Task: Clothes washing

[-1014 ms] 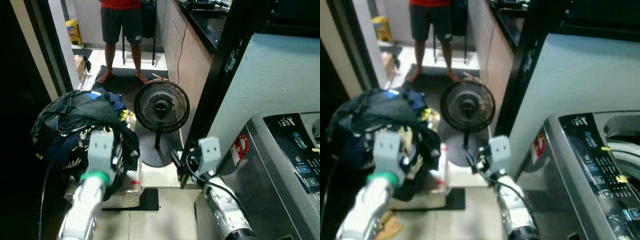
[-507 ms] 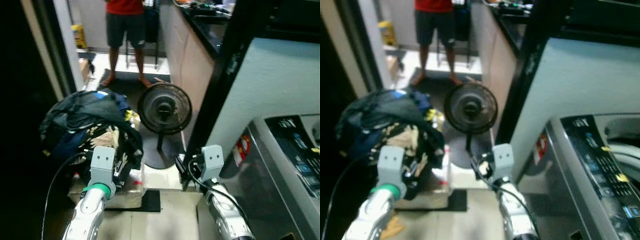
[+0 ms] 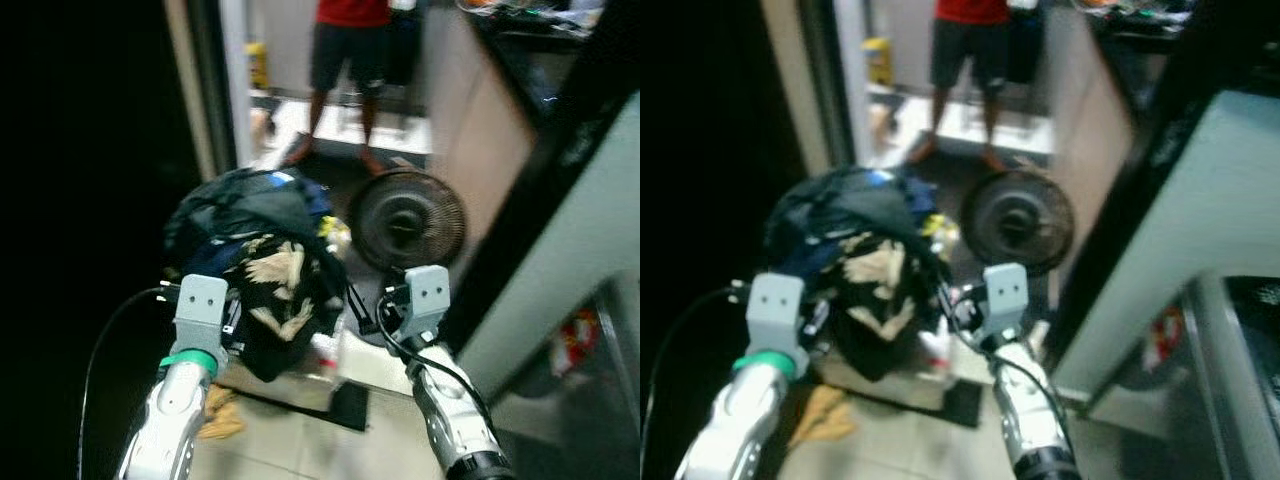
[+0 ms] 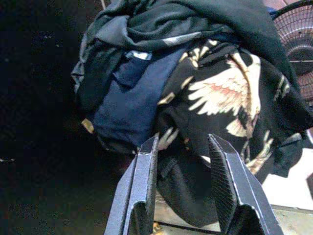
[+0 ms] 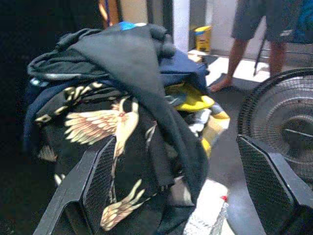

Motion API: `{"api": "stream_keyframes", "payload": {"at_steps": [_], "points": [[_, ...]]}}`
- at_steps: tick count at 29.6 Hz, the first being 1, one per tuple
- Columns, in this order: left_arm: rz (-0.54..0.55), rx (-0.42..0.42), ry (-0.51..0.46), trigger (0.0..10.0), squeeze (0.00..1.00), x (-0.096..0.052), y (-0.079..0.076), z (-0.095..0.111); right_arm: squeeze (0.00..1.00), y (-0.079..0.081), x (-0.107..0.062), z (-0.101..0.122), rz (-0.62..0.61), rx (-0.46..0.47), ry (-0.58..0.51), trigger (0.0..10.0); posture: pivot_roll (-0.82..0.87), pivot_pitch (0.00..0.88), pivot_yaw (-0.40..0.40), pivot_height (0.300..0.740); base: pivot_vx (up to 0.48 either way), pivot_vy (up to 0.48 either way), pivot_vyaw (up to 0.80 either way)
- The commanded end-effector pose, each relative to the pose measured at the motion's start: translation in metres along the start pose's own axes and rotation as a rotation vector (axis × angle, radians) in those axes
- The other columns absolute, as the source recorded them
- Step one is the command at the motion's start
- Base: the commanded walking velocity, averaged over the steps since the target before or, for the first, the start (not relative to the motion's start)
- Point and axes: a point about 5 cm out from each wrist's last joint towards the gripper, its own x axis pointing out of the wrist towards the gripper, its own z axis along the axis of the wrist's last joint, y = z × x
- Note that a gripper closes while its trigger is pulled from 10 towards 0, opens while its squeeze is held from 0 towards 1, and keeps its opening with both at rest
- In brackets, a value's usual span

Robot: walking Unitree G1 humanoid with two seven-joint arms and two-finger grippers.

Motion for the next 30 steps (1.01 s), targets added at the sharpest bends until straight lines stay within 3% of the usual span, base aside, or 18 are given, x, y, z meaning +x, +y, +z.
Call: {"api": "stream_keyframes", "payload": {"at_steps": [1, 5, 9, 12, 20, 30], "points": [[0.003, 0.009, -0.002, 10.0, 0.0, 0.0, 0.001, 0.002, 0.0, -0.001, -0.001, -0.001, -0.007, 0.01, 0.005, 10.0, 0.03, 0.034, -0.013, 0.74, 0.0, 0.0, 0.76], [0.008, 0.009, -0.02, 10.0, 0.0, 0.002, 0.002, 0.007, 0.0, -0.002, 0.0, 0.003, -0.014, 0.013, -0.01, 10.0, 0.02, 0.034, -0.013, 0.74, 0.0, 0.0, 0.73], [0.014, 0.003, -0.067, 10.0, 0.0, 0.006, 0.004, 0.018, 0.0, -0.004, 0.003, 0.013, -0.032, 0.047, -0.059, 10.0, 0.03, 0.034, -0.014, 0.74, 0.078, 0.0, 0.0], [0.026, -0.009, -0.128, 10.0, 0.0, 0.013, 0.007, 0.037, 0.0, -0.005, 0.009, 0.027, -0.032, 0.063, -0.116, 10.0, 0.03, 0.032, -0.012, 0.74, 0.458, 0.0, 0.0], [0.013, -0.017, -0.173, 10.0, 0.0, 0.018, 0.005, 0.053, 0.0, -0.009, 0.012, 0.035, -0.048, 0.069, -0.143, 10.0, 0.02, 0.024, -0.006, 0.74, 0.458, 0.0, -0.3], [0.006, -0.014, -0.18, 10.0, 0.0, 0.02, 0.004, 0.056, 0.0, -0.011, 0.014, 0.041, -0.047, 0.05, -0.159, 10.0, 0.02, 0.015, -0.003, 0.74, 0.454, 0.0, 0.0]]}}
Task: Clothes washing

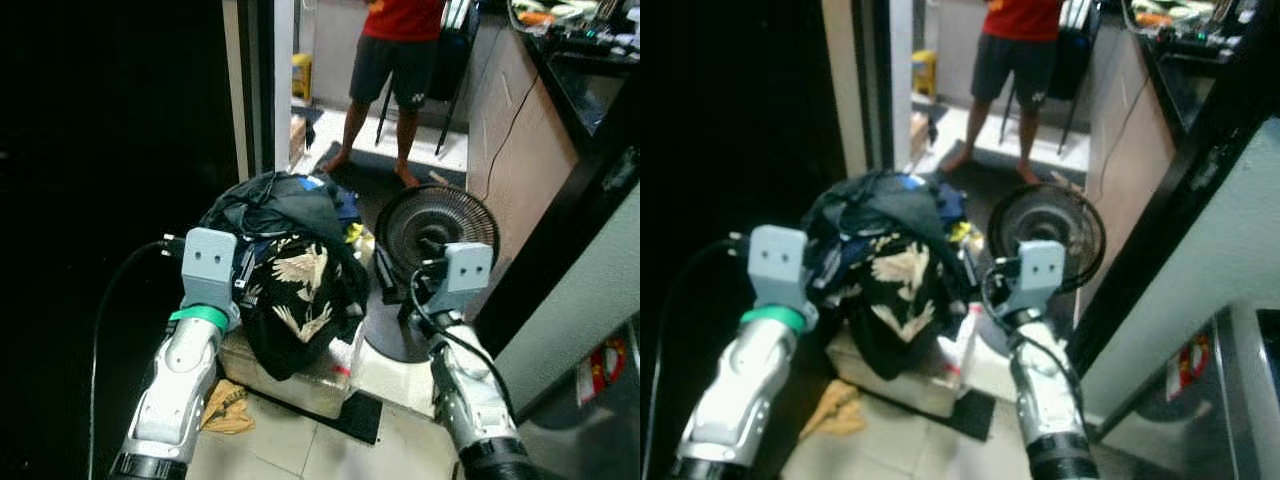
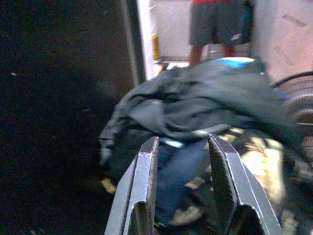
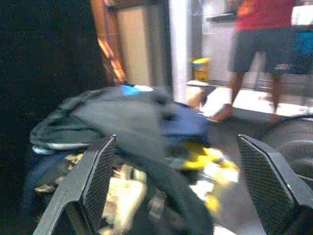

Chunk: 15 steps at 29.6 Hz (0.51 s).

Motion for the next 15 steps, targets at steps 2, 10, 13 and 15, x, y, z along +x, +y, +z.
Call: {"api": "stream_keyframes", "payload": {"at_steps": [2, 10, 13, 15], "points": [[-0.014, -0.013, 0.013, 10.0, 0.0, 0.0006, -0.0045, -0.0015, 0.0, -0.0085, -0.0024, 0.0011, -0.023, -0.012, 0.004, 10.0, 0.02, 0.014, -0.002, 0.74, 0.45, 0.0, 0.0], [-0.015, -0.008, 0.014, 10.0, 0.0, 0.0001, -0.0042, -0.0016, 0.0, -0.0072, -0.0017, 0.0012, -0.015, -0.012, 0.005, 10.0, 0.02, 0.013, -0.001, 0.74, 0.446, 0.0, 0.0], [-0.014, -0.007, 0.016, 10.0, 0.0, -0.0004, -0.0037, -0.0019, 0.0, -0.0063, -0.002, 0.0008, -0.012, -0.012, 0.007, 10.0, 0.03, 0.015, -0.001, 0.74, 0.441, 0.0, 0.0], [-0.014, -0.006, 0.016, 10.0, 0.0, -0.0005, -0.0036, -0.0019, 0.0, -0.0061, -0.0021, 0.0007, -0.011, -0.012, 0.007, 10.0, 0.03, 0.015, -0.001, 0.74, 0.442, 0.0, 0.0]]}}
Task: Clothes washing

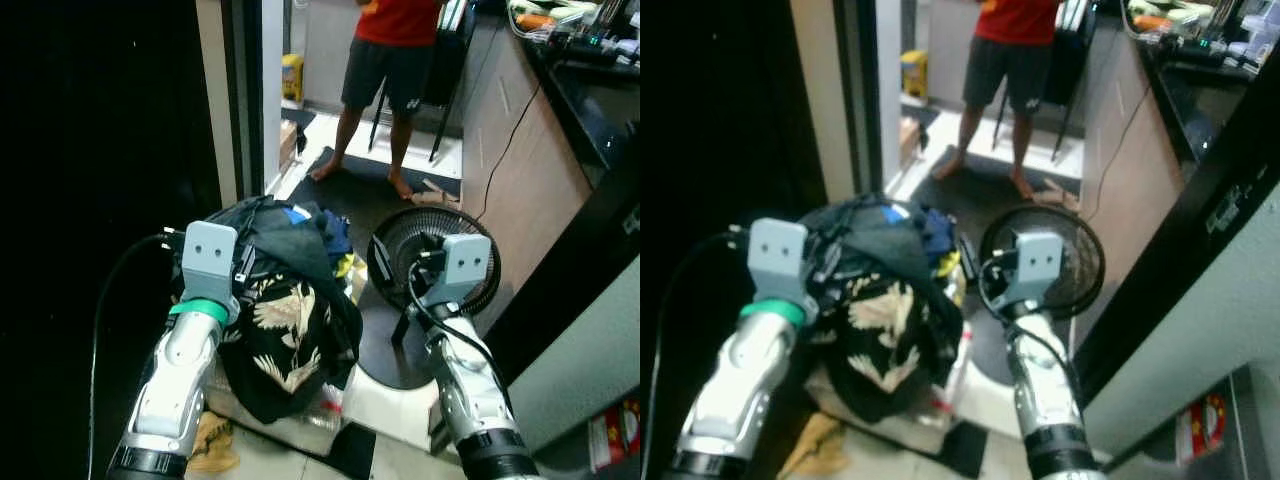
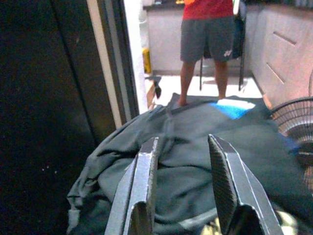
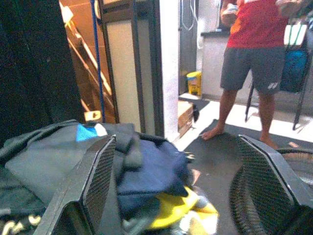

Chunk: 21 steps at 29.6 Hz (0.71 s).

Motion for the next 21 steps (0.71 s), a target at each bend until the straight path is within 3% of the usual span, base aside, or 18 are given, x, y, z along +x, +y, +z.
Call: {"api": "stream_keyframes", "payload": {"at_steps": [1, 14, 17, 20, 21], "points": [[0.003, -0.004, 0.021, 10.0, 0.0, -0.002, 0.001, -0.004, 0.0, 0.0, -0.002, -0.002, 0.002, 0.0, 0.016, 10.0, 0.03, 0.015, -0.001, 0.74, 0.442, 0.0, 0.0], [0.016, 0.009, 0.019, 10.0, 0.0, 0.004, 0.007, -0.001, 0.0, 0.006, 0.003, 0.009, 0.044, -0.005, -0.025, 10.0, 0.02, 0.022, -0.001, 0.74, 0.427, 0.0, 0.0], [0.007, 0.015, 0.061, 10.0, 0.0, 0.004, 0.009, -0.006, 0.0, 0.006, 0.003, 0.009, 0.045, -0.004, -0.025, 10.0, 0.02, 0.022, -0.001, 0.74, 0.326, 0.0, 0.0], [-0.143, 0.0, 0.254, 10.0, 0.0, -0.003, 0.007, -0.032, 0.0, 0.006, 0.002, 0.008, 0.047, -0.006, -0.02, 10.0, 0.02, 0.024, 0.0, 0.74, 0.0, 0.0, 0.0], [-0.143, 0.0, 0.254, 10.0, 0.0, -0.003, 0.007, -0.032, 0.0, 0.006, 0.002, 0.008, 0.047, -0.006, -0.02, 10.0, 0.02, 0.024, 0.0, 0.74, 0.0, 0.0, 0.0]]}}
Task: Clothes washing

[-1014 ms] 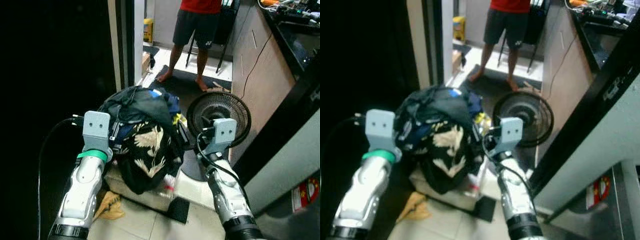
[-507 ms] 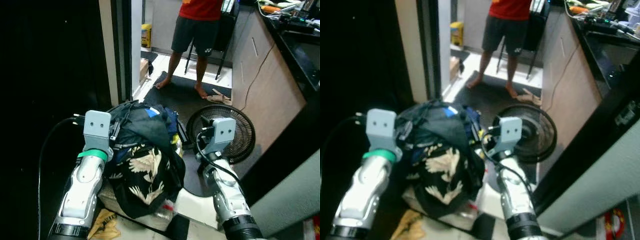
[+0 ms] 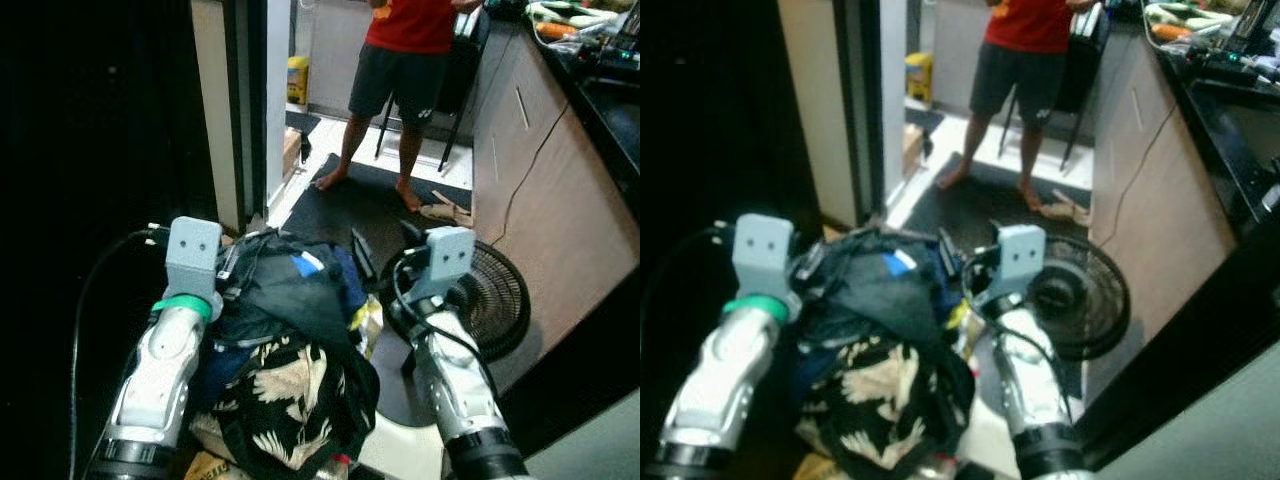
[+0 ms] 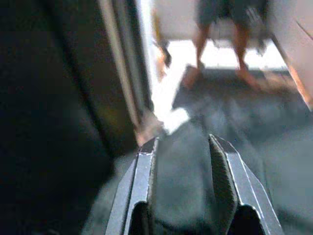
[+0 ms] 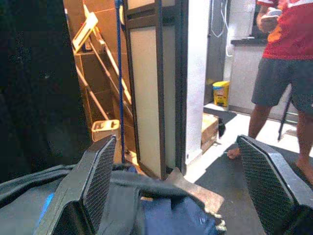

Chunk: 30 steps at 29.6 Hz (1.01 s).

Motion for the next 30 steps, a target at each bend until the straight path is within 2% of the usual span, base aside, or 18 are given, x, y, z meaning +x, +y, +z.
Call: {"api": "stream_keyframes", "payload": {"at_steps": [1, 2, 3, 6, 9, 10, 14, 17, 21, 23, 24, 30], "points": [[-0.097, -0.035, 0.119, 10.0, 0.0, -0.004, -0.009, -0.021, 0.0, -0.005, -0.004, -0.004, -0.017, 0.003, 0.021, 10.0, 0.02, 0.026, -0.001, 0.74, 0.0, 0.0, 0.0], [-0.152, -0.049, 0.164, 10.0, 0.0, -0.008, -0.009, -0.027, 0.0, -0.005, -0.005, -0.004, -0.018, 0.002, 0.022, 10.0, 0.02, 0.026, -0.001, 0.74, 0.0, 0.0, 0.0], [-0.152, -0.049, 0.164, 10.0, 0.0, -0.008, -0.009, -0.027, 0.0, -0.005, -0.005, -0.004, -0.018, 0.002, 0.022, 10.0, 0.02, 0.026, -0.001, 0.74, 0.0, 0.0, 0.0], [-0.26, -0.092, 0.187, 10.0, 0.0, -0.018, -0.004, -0.022, 0.0, -0.007, -0.006, -0.003, -0.021, 0.0, 0.026, 10.0, 0.02, 0.029, -0.001, 0.74, 0.0, 0.0, 0.0], [-0.27, -0.101, 0.179, 10.0, 0.0, -0.019, -0.003, -0.018, 0.0, -0.007, -0.006, -0.003, -0.022, -0.001, 0.026, 10.0, 0.02, 0.029, -0.001, 0.74, 0.0, 0.0, 0.0], [-0.275, -0.11, 0.161, 10.0, 1.0, -0.02, 0.002, -0.01, 0.0, -0.008, -0.007, -0.003, -0.023, -0.001, 0.028, 10.0, 0.02, 0.031, -0.002, 0.74, 0.0, 0.0, 0.0], [-0.278, -0.105, 0.116, 10.0, 1.0, -0.021, 0.01, 0.01, 0.0, -0.008, -0.007, -0.004, -0.023, -0.001, 0.033, 10.0, 0.02, 0.031, -0.002, 0.74, 0.0, 0.0, 0.0], [-0.281, -0.108, 0.107, 10.0, 1.0, -0.021, 0.011, 0.019, 0.0, -0.007, -0.007, -0.004, -0.022, -0.001, 0.034, 10.0, 0.02, 0.031, -0.002, 0.74, 0.0, 0.0, 0.0], [-0.298, -0.08, 0.133, 10.0, 1.0, -0.023, 0.011, 0.018, 0.0, -0.007, -0.007, -0.005, -0.021, 0.0, 0.036, 10.0, 0.02, 0.031, -0.002, 0.74, 0.0, 0.0, 0.0], [-0.311, -0.059, 0.168, 10.0, 1.0, -0.026, 0.009, 0.01, 0.0, -0.007, -0.007, -0.005, -0.022, 0.001, 0.038, 10.0, 0.02, 0.031, -0.002, 0.74, 0.0, 0.0, 0.0], [-0.32, -0.038, 0.235, 10.0, 0.0, -0.031, 0.002, -0.005, 0.0, -0.008, -0.008, -0.007, -0.024, 0.001, 0.044, 10.0, 0.03, 0.037, -0.001, 0.74, 0.0, 0.0, 0.0], [-0.302, -0.071, 0.288, 10.0, 0.0, -0.027, -0.006, -0.018, 0.0, -0.007, -0.008, -0.009, -0.025, 0.004, 0.053, 10.0, 0.03, 0.036, -0.001, 0.74, 0.0, 0.0, 0.0]]}}
